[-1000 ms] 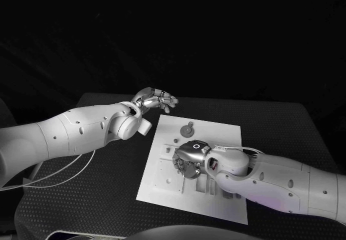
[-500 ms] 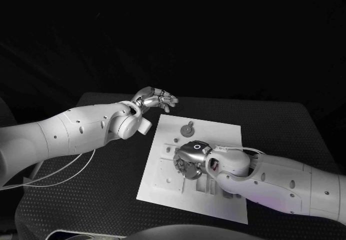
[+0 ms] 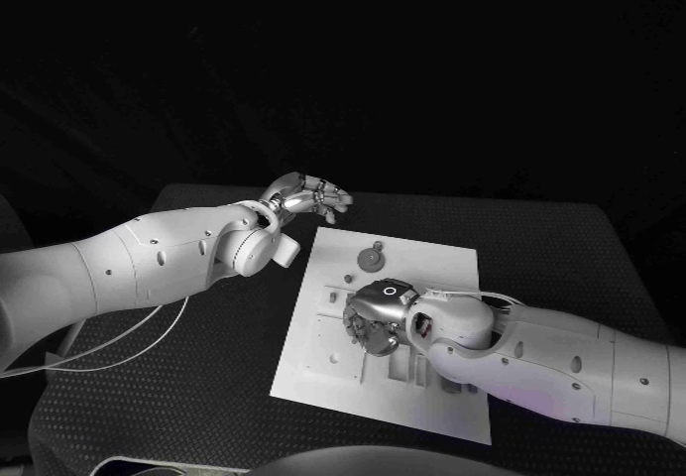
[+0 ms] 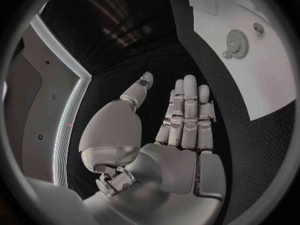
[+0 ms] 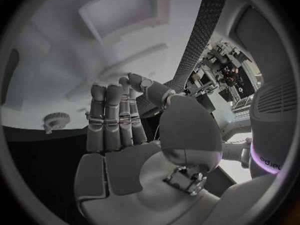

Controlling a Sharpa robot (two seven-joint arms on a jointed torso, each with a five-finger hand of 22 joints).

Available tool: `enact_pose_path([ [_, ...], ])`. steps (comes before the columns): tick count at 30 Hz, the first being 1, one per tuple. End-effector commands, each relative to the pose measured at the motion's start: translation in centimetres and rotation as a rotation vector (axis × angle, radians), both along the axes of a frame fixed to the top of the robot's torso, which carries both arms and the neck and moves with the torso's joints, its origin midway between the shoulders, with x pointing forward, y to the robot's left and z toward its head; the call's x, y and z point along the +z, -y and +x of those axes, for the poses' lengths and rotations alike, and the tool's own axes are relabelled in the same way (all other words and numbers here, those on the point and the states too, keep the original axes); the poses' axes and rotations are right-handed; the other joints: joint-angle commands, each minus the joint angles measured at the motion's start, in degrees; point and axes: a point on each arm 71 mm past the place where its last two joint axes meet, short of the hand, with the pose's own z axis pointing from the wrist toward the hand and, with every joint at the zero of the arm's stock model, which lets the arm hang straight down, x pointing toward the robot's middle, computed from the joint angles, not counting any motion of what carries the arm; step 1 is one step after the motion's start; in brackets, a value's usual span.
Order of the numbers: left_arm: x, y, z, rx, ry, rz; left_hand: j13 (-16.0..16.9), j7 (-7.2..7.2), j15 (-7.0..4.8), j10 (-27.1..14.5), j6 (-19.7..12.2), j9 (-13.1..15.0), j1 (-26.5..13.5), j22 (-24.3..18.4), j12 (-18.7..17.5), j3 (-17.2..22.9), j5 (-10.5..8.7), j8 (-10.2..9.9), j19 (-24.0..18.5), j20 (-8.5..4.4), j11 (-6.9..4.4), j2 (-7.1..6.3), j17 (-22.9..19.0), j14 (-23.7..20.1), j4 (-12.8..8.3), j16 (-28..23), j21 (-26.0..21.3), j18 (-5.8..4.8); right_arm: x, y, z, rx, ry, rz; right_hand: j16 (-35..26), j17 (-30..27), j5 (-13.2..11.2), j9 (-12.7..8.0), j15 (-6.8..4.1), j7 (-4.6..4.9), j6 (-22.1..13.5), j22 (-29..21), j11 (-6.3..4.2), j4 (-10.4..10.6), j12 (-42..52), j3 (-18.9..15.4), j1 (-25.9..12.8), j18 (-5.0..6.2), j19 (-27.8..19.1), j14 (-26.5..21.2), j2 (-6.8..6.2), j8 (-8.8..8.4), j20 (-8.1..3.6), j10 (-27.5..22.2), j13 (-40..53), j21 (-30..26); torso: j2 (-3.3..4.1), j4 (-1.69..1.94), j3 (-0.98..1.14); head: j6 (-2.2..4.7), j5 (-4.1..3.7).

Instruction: Assemble the parts on the task board

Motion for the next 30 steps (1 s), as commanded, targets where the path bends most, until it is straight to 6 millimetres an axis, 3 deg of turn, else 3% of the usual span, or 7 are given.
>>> enact_pose_path([
  [1,0.1,0.25,-0.03,-0.012,0.001,-0.011,-0.08,0.04,0.13,-0.43,-0.39,-0.05,0.25,0.1,-0.3,-0.01,-0.09,0.05,0.36,-0.55,0.1,0.42,0.09,0.42,0.3,-0.23,-0.26,-0.37,-0.23,-0.08,-0.01,0.005,-0.002,-0.026,-0.22,0.07,0.16,0.07,-0.22,-0.04,0.38,1.14,-0.01,0.03,-0.25,-0.29,0.17,0.82,-0.05,0.16,0.21,0.12,-0.43,0.28,0.08,0.26,0.02,0.0,-0.01,-0.08,-0.1],
  [13,0.09,0.39,-0.05,-0.017,-0.002,-0.012,-0.08,0.05,0.14,-0.46,-0.42,-0.07,0.25,0.13,-0.3,-0.02,-0.09,0.05,0.36,-0.54,0.11,0.4,0.16,0.41,0.31,-0.27,-0.31,-0.38,-0.99,-0.75,-0.33,0.007,-0.007,-0.051,-0.24,0.09,0.16,0.1,-0.21,-0.03,0.34,1.13,-0.01,0.03,-0.3,-0.29,0.14,0.82,-0.07,0.16,0.25,0.07,-0.43,0.25,0.12,0.27,0.05,0.11,-0.01,-0.42,-0.42],
  [25,0.09,0.26,-0.06,-0.014,-0.002,-0.011,-0.09,0.07,0.14,-0.49,-0.47,-0.09,0.24,0.15,-0.31,-0.02,-0.09,0.03,0.37,-0.54,0.12,0.37,0.21,0.39,0.31,-0.31,-0.35,-0.38,-1.06,-0.58,-0.22,-0.007,-0.022,-0.042,-0.37,0.11,0.44,0.16,-0.15,0.05,0.18,1.12,0.07,0.05,-0.5,-0.31,0.03,0.82,-0.15,0.05,0.22,-0.11,-0.41,0.08,0.19,0.28,0.0,-0.08,0.03,-0.51,-0.35],
  [30,0.07,0.2,-0.08,-0.014,-0.006,-0.01,-0.1,0.08,0.15,-0.53,-0.5,-0.09,0.24,0.16,-0.32,-0.02,-0.09,0.03,0.36,-0.53,0.13,0.34,0.24,0.39,0.31,-0.33,-0.38,-0.39,-1.15,-0.22,-0.04,-0.022,-0.047,-0.032,-1.06,-0.08,0.36,0.03,0.58,0.89,-1.79,1.09,0.83,0.24,-1.8,-0.45,-0.23,0.82,-0.69,-0.61,-0.86,-1.41,-0.16,-1.86,0.03,0.13,-0.03,-0.09,0.04,-0.4,-0.33],
])
